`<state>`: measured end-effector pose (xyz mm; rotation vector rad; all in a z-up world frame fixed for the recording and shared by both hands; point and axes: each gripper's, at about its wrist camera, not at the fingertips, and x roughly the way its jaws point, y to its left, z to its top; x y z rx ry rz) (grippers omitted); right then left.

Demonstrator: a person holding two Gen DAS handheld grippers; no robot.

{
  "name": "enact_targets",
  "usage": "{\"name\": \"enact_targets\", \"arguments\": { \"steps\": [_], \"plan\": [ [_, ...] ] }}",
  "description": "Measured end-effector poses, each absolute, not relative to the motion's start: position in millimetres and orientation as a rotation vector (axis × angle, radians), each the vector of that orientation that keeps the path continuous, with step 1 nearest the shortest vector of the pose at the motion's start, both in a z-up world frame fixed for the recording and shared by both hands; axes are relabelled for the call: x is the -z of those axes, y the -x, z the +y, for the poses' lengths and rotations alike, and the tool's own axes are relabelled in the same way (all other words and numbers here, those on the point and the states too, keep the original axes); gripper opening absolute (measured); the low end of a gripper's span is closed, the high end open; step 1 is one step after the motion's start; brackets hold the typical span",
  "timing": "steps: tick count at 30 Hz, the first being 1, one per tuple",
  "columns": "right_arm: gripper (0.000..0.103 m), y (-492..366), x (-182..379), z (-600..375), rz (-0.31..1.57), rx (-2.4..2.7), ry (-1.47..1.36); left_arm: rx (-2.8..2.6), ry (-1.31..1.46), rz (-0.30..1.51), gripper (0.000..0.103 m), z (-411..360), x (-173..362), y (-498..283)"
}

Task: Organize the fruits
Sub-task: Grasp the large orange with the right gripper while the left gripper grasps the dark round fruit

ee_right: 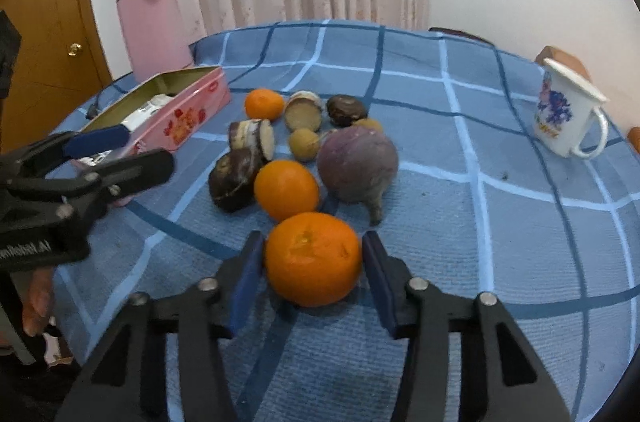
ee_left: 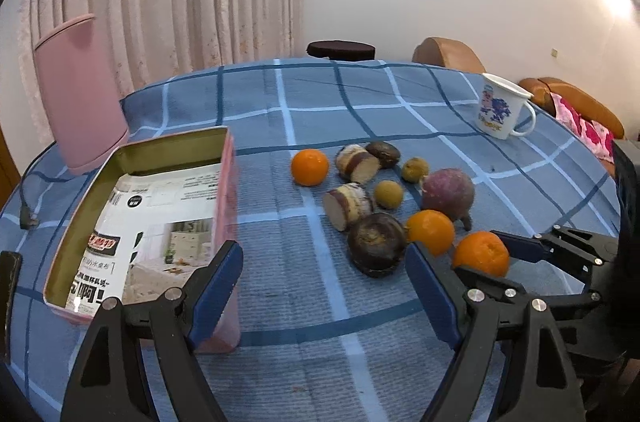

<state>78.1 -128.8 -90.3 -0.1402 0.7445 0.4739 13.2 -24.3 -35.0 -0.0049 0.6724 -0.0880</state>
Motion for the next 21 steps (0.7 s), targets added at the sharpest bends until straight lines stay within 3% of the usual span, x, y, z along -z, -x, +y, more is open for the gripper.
{"name": "enact_targets", "arguments": {
  "steps": [15,18,21],
  "plan": [
    [0.05,-74,86,-153,0.694,-0.432,0.095,0.168,-0.02,0.766,0.084,-52,53,-48],
    [0.05,-74,85,-153,0.69,-0.442,0.094,0.18,0.028,0.792,0.081,-49,57,-54],
    [0.05,-74,85,-153,0.687,-0.446,0.091,0.178,0.057,0.788,0.069,-44,56,-55]
  ]
}}
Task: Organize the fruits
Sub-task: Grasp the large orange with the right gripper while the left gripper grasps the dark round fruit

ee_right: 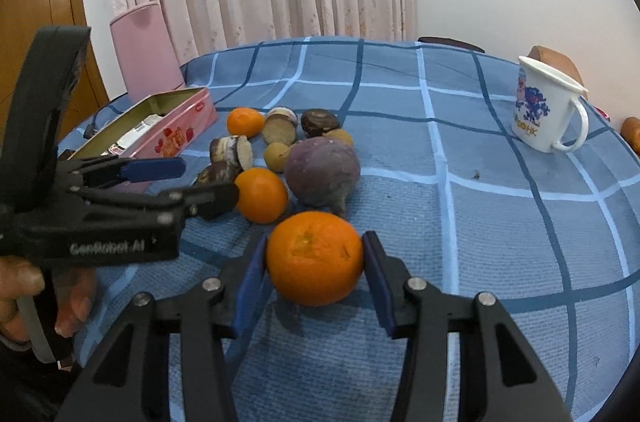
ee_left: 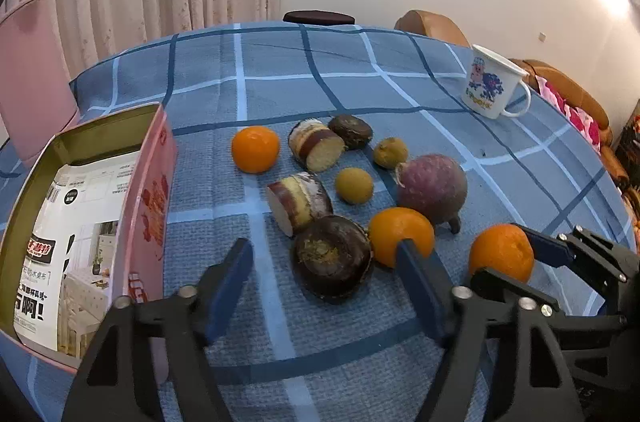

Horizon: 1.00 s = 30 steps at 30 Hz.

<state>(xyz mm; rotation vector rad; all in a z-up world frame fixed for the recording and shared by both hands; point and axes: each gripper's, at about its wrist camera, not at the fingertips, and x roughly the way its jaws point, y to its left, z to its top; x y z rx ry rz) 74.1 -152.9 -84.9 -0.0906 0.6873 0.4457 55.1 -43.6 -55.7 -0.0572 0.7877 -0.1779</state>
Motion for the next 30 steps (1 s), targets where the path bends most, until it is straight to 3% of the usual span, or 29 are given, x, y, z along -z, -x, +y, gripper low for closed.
{"name": "enact_targets", "arguments": {
  "steps": [2,12,14,30],
  "plan": [
    [0.05,-74,85,-153,0.686,-0.446,0.09,0.194,0.071,0.795,0.062,-41,57,-54],
    [0.05,-75,85,-149,0.687,-0.447,0.107,0.204,0.049,0.853,0.061,-48,66,-62],
    [0.05,-74,85,-149,0.685,-0.447,0.108,0.225,0.059,0.857,0.046,-48,65,-65],
    [0.05,-70,68,-127,0.611,-0.493,0.147,0.175,0.056,0.702,0.046,-22,34,-38]
  ]
}}
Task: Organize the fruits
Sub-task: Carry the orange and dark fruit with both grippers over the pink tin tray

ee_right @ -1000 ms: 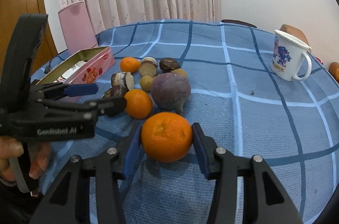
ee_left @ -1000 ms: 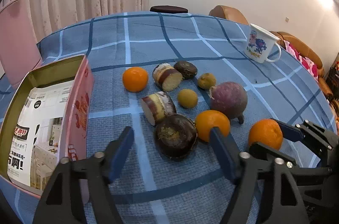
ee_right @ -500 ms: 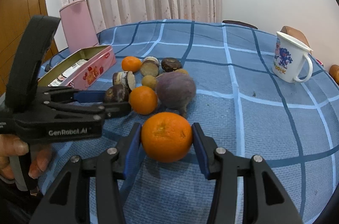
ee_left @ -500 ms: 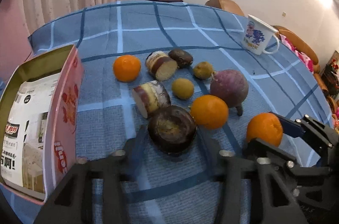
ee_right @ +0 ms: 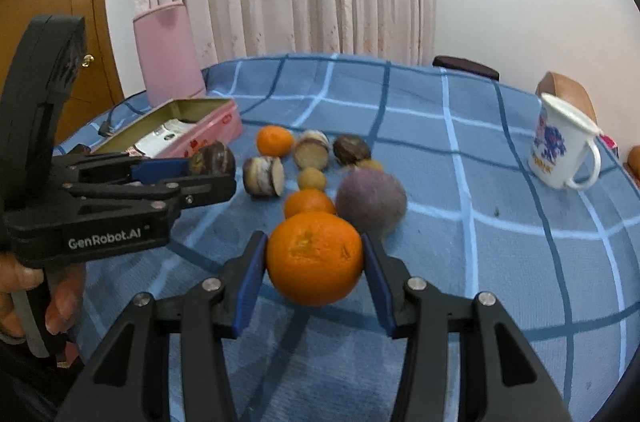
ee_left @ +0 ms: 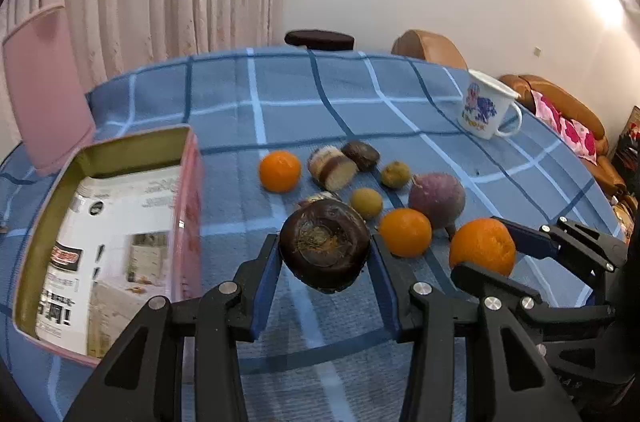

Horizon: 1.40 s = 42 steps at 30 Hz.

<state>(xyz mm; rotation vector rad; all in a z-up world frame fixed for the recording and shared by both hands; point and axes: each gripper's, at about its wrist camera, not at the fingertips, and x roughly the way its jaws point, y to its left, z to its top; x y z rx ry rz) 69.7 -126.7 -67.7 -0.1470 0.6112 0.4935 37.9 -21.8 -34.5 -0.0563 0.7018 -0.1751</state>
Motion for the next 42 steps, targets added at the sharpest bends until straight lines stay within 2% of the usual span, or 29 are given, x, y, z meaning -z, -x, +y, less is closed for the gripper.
{"name": "enact_targets", "arguments": {
  "steps": [28,42],
  "plan": [
    [0.05,-83,20,-52,0.476,-0.599,0.219,0.051,0.101,0.564,0.046,34,12,-20],
    [0.05,-93,25,22,0.489,-0.729,0.256,-0.114,0.159,0.557,0.046,103,15,-16]
  ]
}}
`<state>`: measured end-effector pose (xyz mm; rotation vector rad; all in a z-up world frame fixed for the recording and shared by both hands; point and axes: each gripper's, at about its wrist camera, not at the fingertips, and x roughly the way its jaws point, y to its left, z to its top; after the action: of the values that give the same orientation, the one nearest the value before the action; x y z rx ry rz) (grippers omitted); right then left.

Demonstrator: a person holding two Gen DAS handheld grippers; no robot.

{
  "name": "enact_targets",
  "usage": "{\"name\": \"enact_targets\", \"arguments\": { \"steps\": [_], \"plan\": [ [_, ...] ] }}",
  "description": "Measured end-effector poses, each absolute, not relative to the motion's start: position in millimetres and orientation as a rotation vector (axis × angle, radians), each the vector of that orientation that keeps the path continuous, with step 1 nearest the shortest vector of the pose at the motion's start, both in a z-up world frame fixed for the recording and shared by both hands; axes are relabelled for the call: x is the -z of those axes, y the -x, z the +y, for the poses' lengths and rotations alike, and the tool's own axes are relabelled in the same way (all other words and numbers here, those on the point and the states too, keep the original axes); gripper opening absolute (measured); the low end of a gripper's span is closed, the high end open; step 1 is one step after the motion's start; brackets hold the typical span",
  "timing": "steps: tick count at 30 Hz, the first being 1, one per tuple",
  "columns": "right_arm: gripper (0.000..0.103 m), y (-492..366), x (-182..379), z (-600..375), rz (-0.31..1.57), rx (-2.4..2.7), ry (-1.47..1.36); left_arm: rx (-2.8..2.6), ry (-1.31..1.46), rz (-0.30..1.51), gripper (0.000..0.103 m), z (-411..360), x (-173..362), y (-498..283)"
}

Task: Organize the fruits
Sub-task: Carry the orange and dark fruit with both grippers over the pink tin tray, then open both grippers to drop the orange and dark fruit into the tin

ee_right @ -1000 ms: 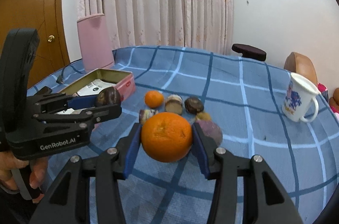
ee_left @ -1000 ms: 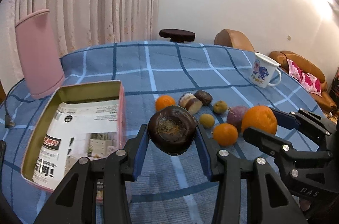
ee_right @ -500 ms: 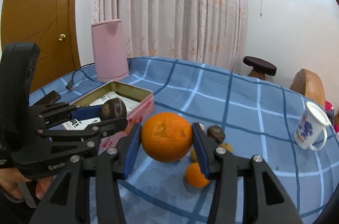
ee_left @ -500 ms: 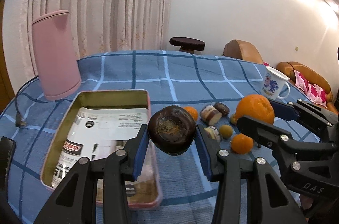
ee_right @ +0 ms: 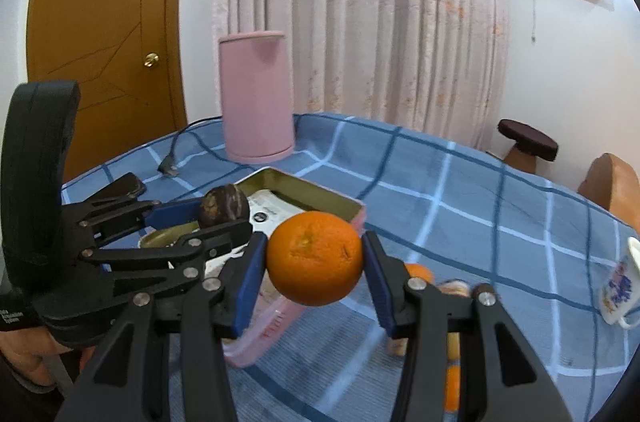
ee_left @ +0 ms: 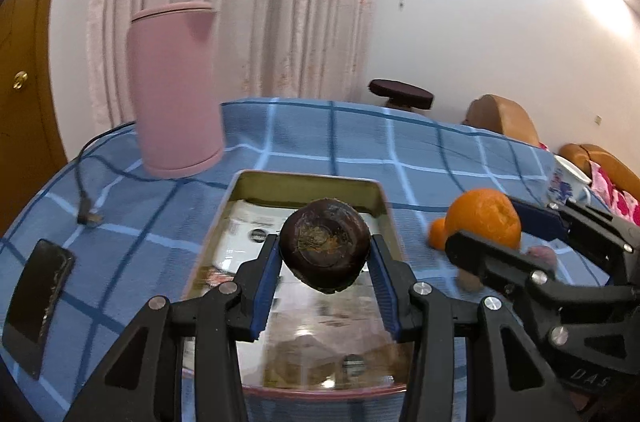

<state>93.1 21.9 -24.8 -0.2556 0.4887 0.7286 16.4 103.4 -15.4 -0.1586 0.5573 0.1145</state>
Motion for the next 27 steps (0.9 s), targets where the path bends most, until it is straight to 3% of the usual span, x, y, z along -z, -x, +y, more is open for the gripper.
{"name": "enact_targets", "arguments": {
  "steps": [14,16,18,20,23,27],
  "plan": [
    [0.052,-104,63,67,0.594,-0.799,0.303,-0.198,0.208,0.64,0.046,146,41,-15],
    [0.056,-104,65,66,0.598,-0.8,0.301,-0.198,0.22,0.657,0.047,148,43,-16],
    [0.068,-104,63,60,0.598,-0.804,0.282,-0.199,0.216,0.662,0.048,146,42,-15],
    [0.078,-104,61,54,0.598,-0.805,0.259,-0.192,0.226,0.663,0.057,146,41,-13],
    [0.079,-98,55,38,0.575,-0.791,0.256,-0.184,0.211,0.641,0.072,134,34,-9],
    [0.082,-91,47,-2,0.541,-0.719,0.233,-0.144,0.194,0.619,0.072,117,25,-8]
  ]
}}
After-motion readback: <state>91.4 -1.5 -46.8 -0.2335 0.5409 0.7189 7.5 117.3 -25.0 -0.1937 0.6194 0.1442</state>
